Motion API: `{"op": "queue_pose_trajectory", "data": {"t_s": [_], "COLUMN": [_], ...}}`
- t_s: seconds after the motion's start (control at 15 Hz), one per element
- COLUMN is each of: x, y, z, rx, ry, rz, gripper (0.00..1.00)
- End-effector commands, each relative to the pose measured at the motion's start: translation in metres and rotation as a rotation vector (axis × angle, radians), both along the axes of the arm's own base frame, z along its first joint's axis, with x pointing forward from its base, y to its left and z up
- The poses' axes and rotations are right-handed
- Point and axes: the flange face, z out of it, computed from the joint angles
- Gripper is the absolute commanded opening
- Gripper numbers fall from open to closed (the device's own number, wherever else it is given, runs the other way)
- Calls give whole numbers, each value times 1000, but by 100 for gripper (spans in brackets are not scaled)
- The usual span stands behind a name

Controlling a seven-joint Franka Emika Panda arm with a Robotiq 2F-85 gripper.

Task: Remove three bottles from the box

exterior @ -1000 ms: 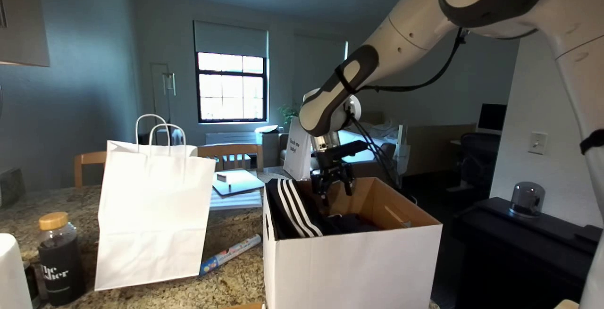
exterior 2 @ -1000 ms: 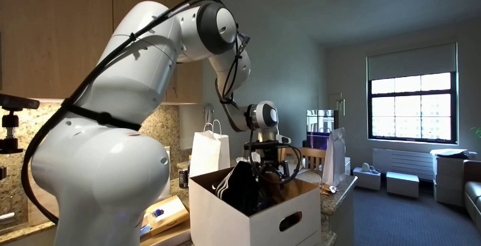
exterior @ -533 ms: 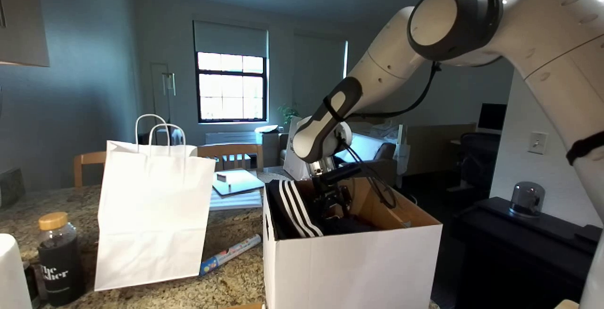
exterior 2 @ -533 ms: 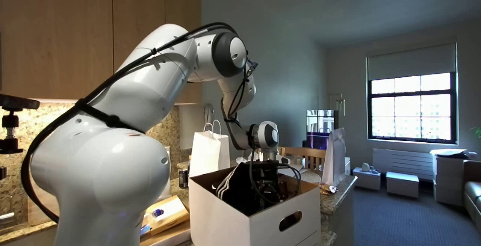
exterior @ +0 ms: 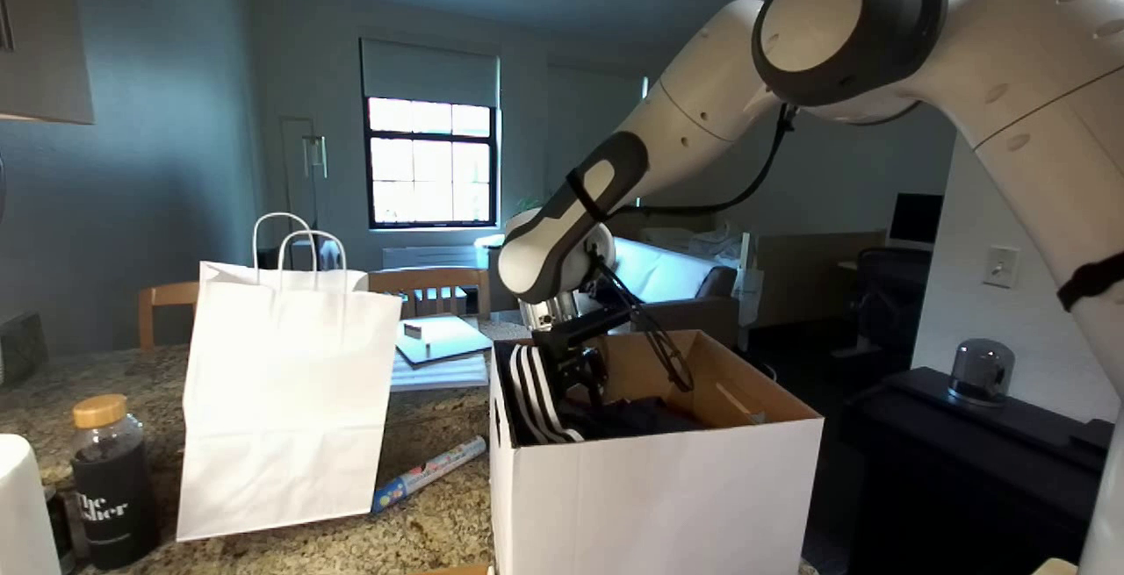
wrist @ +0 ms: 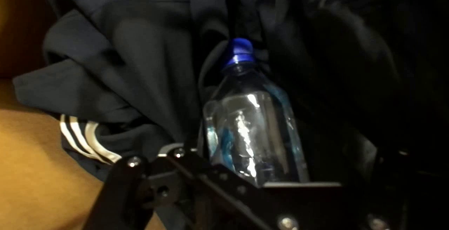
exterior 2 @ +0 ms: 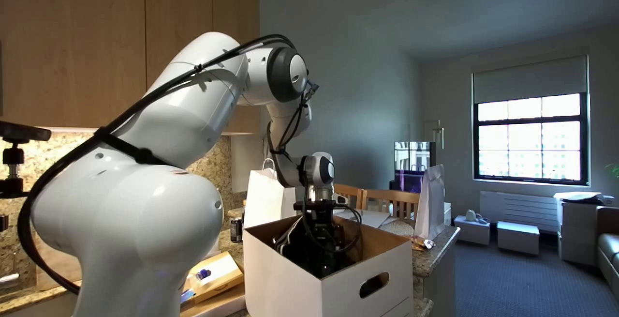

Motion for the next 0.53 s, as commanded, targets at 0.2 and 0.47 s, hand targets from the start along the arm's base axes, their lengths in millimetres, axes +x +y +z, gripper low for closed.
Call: {"op": "queue_pose_trajectory", "data": {"t_s": [0.2,0.47], "x": [13,32], "y": [6,-8], "z": [-5,8], "rx": [21,24], "ry": [-2,-40], "rz": [16,-15], "gripper": [100,100]}}
